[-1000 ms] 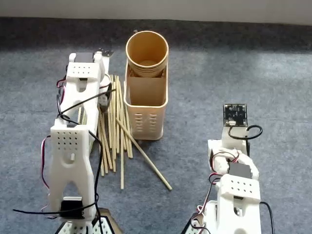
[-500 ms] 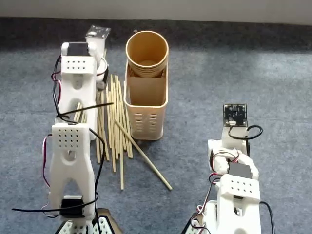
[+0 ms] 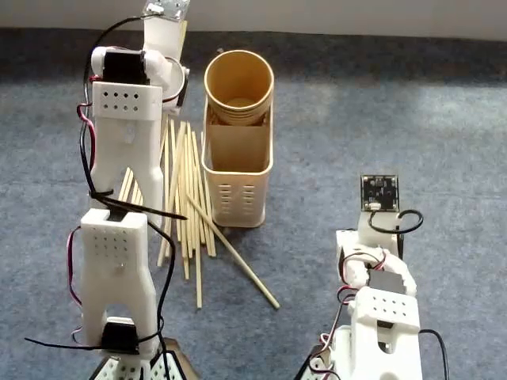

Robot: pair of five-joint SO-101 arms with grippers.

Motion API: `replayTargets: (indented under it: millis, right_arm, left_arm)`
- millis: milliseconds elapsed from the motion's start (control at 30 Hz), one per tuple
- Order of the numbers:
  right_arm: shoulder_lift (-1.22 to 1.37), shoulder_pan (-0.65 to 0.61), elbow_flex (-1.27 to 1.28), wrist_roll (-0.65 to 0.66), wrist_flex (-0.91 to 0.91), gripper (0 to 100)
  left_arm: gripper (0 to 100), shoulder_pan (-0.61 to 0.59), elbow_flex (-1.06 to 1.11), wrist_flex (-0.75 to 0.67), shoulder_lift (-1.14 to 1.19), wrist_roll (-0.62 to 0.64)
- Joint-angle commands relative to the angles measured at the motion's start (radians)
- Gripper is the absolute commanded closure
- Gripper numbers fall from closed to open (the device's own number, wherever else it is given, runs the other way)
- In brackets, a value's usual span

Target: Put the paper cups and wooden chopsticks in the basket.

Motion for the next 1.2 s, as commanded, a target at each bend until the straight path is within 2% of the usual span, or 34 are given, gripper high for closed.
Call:
replayTargets:
  millis: [0,233,533,800,1033,1167]
  right_arm:
    - [-0.012,-0.008,-0.005,0.008,-0.022,72.1]
    - [-0.012,-0.008,-0.002,0.008,-0.022,72.1]
    - [-0.013,-0.008,-0.002,0.008,-0.024,72.1]
    - [-0.013,-0.008,-0.002,0.008,-0.024,72.1]
    - [-0.018,-0.008,-0.002,0.008,-0.024,72.1]
    - [-0.019,-0.008,-0.002,0.008,-0.024,72.1]
  left_arm:
    - [100,0.019,-0.021,-0.009,-0.119,0.009]
    - [100,0.022,-0.139,-0.009,-0.170,0.011]
    - [100,0.228,-0.367,-0.055,-0.271,0.008]
    - [100,0.383,-0.377,-0.095,-0.331,0.011]
    - [100,0.397,-0.311,-0.172,-0.291,0.075]
    - [100,0.397,-0.312,-0.143,-0.249,0.092]
